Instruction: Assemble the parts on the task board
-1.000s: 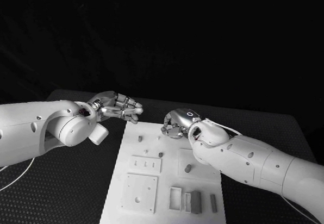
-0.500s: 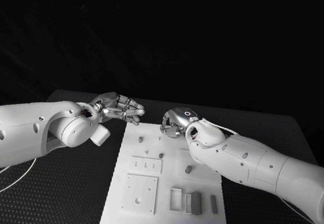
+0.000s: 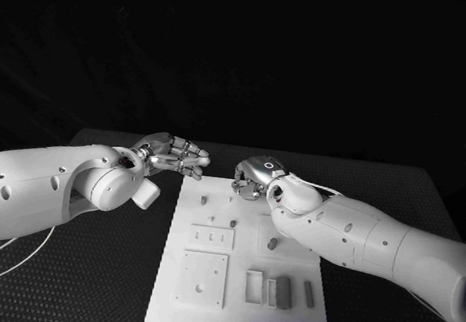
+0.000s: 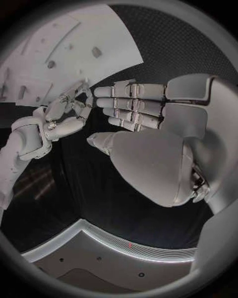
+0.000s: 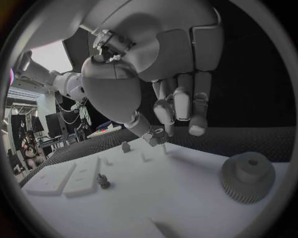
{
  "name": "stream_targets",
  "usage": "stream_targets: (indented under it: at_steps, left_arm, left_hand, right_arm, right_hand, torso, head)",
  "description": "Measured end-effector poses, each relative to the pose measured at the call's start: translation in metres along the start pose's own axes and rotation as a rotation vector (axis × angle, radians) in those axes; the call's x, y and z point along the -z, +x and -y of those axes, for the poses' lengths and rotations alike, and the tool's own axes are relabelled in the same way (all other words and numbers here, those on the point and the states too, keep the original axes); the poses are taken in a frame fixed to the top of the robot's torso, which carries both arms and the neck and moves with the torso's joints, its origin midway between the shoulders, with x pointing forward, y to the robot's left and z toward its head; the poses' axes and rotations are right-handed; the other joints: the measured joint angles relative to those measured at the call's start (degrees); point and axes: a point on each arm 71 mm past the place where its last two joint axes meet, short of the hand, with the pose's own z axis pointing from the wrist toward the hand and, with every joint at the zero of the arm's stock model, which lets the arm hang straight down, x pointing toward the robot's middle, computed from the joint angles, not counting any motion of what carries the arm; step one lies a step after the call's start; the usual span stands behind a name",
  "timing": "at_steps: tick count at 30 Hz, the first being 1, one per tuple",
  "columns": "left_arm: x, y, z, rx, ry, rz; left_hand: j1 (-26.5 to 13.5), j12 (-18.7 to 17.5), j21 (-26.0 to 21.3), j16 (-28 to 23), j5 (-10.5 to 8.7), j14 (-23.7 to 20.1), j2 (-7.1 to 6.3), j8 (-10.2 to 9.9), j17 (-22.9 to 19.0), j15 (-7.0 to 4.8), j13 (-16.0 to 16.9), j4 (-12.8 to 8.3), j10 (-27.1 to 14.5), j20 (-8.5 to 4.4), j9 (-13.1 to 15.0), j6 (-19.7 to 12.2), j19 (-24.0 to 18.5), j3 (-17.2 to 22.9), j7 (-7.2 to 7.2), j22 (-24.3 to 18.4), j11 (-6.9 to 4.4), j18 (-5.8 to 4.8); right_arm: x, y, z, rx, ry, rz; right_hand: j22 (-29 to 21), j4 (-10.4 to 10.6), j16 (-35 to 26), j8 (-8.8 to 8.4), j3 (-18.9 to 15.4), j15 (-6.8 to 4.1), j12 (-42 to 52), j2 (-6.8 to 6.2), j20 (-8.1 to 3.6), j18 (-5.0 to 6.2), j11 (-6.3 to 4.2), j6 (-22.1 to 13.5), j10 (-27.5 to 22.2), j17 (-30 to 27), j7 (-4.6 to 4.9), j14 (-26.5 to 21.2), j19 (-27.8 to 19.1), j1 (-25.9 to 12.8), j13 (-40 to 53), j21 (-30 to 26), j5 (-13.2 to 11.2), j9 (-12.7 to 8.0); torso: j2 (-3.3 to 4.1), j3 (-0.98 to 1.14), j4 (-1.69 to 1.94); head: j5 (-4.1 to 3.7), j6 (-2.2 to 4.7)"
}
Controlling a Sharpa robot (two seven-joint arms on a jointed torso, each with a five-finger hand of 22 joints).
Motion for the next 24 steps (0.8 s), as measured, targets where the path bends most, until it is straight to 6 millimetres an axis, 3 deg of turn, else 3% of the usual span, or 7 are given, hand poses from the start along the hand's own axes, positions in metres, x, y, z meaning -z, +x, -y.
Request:
stream_targets:
  at_steps: [15, 24]
  left_arm:
    - [-0.0030, -0.0007, -0.0002, -0.004, -0.001, 0.004]
    - [-0.0039, 0.0000, -0.0001, -0.005, -0.002, 0.002]
  left_hand:
    - [0.00, 0.00, -0.15, -0.23, 0.00, 0.00, 0.00, 0.00, 0.00, 0.00, -0.05, 0.00, 0.00, 0.00, -0.05, 0.00, 0.00, 0.00, 0.00, 0.00, 0.00, -0.06]
    - [0.00, 0.00, -0.14, -0.23, 0.00, 0.00, 0.00, 0.00, 0.01, 0.00, -0.05, 0.00, 0.00, 0.01, -0.05, 0.00, 0.00, 0.00, 0.00, -0.01, 0.00, 0.53]
  right_arm:
    - [0.0011, 0.0028, -0.0079, 0.049, -0.039, 0.040]
    - [0.0009, 0.0029, -0.0098, 0.058, -0.045, 0.044]
  right_hand:
    - [-0.01, 0.16, 0.00, -0.03, 0.15, -0.22, 0.00, -0.30, -0.04, 0.00, -0.11, 0.34, 0.52, 0.27, -0.35, 0.65, 0.57, -0.29, 0.00, 0.00, 0.00, 0.07]
    - [-0.01, 0.00, 0.00, -0.04, 0.32, -0.11, 0.00, -0.30, -0.34, 0.00, 0.09, 0.33, 0.73, 0.30, -0.35, 0.94, 0.65, -0.29, 0.00, 0.00, 0.00, 0.17]
  torso:
    - [0.01, 0.04, -0.11]
    - [0.00, 0.00, -0.09]
  head:
    - [0.08, -0.24]
    - [-0.04, -0.47]
